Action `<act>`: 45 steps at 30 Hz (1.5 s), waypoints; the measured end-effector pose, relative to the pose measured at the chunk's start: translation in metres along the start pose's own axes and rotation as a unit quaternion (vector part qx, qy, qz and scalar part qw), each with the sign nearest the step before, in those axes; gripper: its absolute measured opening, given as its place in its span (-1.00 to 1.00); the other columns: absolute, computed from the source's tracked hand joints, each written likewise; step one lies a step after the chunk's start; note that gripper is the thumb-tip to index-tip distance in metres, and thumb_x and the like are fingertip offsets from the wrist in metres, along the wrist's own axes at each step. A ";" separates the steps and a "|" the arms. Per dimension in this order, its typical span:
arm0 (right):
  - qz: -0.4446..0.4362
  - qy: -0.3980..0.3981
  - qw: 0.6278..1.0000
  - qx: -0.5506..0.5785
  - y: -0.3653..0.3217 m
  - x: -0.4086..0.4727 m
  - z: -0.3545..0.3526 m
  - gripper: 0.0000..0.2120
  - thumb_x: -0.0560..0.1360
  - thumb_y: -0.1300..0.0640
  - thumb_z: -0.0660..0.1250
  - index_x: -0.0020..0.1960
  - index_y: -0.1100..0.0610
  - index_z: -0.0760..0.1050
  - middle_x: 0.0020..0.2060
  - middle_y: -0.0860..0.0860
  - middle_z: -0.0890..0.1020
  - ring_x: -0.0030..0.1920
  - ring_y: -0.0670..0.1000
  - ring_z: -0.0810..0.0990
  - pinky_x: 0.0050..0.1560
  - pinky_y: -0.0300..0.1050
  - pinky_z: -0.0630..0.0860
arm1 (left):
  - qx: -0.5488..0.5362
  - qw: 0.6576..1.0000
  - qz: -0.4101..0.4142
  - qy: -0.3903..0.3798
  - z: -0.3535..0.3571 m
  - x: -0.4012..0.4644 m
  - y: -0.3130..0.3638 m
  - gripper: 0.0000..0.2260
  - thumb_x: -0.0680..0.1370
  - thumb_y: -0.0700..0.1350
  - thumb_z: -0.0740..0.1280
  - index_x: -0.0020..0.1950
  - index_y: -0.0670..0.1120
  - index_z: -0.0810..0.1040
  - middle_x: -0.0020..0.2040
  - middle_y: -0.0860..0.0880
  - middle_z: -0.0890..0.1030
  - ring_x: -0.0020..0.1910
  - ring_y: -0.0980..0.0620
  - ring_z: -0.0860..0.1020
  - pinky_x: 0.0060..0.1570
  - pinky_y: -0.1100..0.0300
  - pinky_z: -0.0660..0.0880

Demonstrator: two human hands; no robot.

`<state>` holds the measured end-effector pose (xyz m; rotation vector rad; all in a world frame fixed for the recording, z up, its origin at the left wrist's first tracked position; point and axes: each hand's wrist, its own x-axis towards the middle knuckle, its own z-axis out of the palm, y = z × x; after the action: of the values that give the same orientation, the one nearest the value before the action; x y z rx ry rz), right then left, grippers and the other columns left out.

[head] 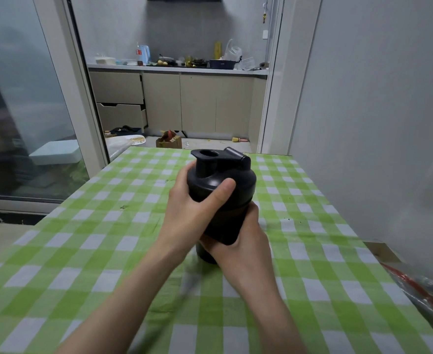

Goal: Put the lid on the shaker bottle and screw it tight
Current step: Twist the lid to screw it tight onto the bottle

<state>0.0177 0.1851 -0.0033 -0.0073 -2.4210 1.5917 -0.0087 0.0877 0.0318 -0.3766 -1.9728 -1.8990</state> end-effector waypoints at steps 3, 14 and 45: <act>-0.001 -0.002 1.000 0.004 0.001 0.000 0.000 -0.20 0.24 -0.05 0.53 0.35 -0.03 0.19 0.12 -0.05 0.59 0.10 0.03 0.58 0.05 0.06 0.58 | -0.036 0.998 -0.010 -0.052 -0.009 0.008 -0.004 -0.48 0.26 0.18 0.39 0.15 -0.01 0.53 -0.04 0.11 0.68 0.01 0.17 0.62 -0.11 0.35 0.50; 0.003 0.007 1.000 0.014 0.001 0.003 0.003 -0.37 0.15 -0.32 0.18 0.16 -0.08 0.35 -0.14 -0.07 0.65 -0.21 -0.06 0.63 -0.37 -0.24 0.44 | 0.088 0.984 0.100 0.119 0.019 -0.037 -0.003 -0.24 0.24 0.17 0.44 0.37 0.01 0.28 0.28 0.10 0.41 0.29 0.24 0.38 0.18 0.43 0.32; -0.014 -0.009 1.000 -0.017 -0.004 0.001 -0.001 -0.51 0.25 -0.20 0.33 0.07 -0.14 0.20 -0.06 -0.04 0.63 -0.12 0.03 0.63 -0.23 -0.03 0.55 | 0.189 0.966 0.128 0.123 0.019 -0.016 0.003 -0.31 0.24 0.05 0.53 0.27 -0.09 0.33 0.22 -0.09 0.41 0.23 -0.03 0.39 0.22 0.21 0.35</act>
<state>0.0172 0.1845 0.0006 0.0342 -2.4523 1.5447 0.0053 0.1079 0.0268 -0.2571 -1.9516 -1.3080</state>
